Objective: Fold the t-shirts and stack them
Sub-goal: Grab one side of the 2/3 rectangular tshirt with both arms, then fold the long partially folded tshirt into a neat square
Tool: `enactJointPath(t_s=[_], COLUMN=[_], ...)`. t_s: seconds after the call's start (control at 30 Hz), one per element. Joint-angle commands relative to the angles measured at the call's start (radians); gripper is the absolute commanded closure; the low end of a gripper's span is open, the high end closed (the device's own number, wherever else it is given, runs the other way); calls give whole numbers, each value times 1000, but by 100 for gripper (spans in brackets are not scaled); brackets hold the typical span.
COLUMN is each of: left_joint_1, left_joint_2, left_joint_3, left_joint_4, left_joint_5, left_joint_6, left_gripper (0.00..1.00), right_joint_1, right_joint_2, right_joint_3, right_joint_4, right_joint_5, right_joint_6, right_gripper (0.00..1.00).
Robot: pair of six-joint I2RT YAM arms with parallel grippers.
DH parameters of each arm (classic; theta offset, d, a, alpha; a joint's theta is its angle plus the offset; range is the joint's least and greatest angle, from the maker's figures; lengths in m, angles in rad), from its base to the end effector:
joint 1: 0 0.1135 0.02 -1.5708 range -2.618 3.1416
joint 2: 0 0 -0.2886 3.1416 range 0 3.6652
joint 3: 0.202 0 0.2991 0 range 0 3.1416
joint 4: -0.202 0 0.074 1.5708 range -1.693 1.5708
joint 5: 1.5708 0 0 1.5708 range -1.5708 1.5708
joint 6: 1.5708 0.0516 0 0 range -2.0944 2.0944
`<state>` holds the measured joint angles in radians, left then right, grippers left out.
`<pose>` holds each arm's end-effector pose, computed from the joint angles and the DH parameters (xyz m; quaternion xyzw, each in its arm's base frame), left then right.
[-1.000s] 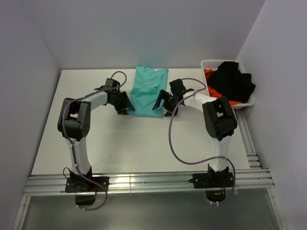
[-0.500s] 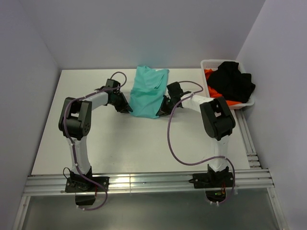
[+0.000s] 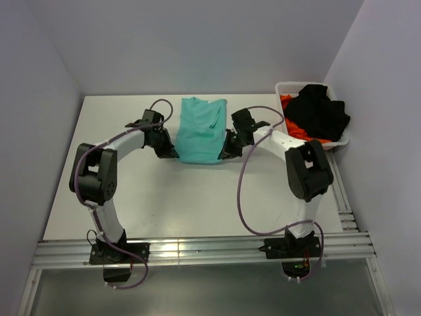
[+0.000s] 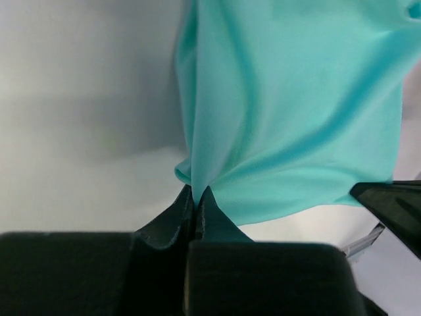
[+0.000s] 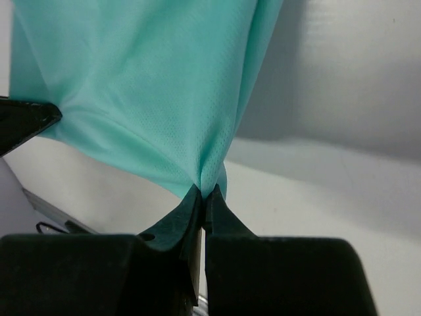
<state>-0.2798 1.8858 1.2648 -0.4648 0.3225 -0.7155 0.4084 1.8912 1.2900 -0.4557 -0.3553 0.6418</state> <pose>0.4183 -0.1372 0.1574 -0.1694 0.9438 -0.2501 0.1339 0.4028 0.1938 0.1646 0.0662 0.9507 0.2733 0.1308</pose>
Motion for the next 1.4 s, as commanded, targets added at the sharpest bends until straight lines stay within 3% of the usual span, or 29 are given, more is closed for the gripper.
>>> enactJointPath(t_s=[0.0,0.4,0.67,0.87,1.37], left_joint_1=[-2,-36,-36,-36,-16], left_joint_2=[-137,-338,-297,-298,-107], left_joint_3=[-16,63,261,274,449], left_joint_4=[-77,-282,-477,-489,-489], left_joint_5=[-65,-117,-137,-117,-43], left_joint_6=[34,-30,-55,-65,-79], left_gripper=[100,100,100,100,100], right_joint_1=[-6,-6,-6,-6,-16], right_joint_2=[-167,-369,-383,-399,-147], right_joint_3=[-9,-24,-14,-3,270], right_joint_4=[-136,-368,-474,-523,-610], right_joint_5=[49,61,-2,-8,-13], right_joint_6=[-60,-90,-106,-103,-143], right_gripper=[100,100,100,100,100])
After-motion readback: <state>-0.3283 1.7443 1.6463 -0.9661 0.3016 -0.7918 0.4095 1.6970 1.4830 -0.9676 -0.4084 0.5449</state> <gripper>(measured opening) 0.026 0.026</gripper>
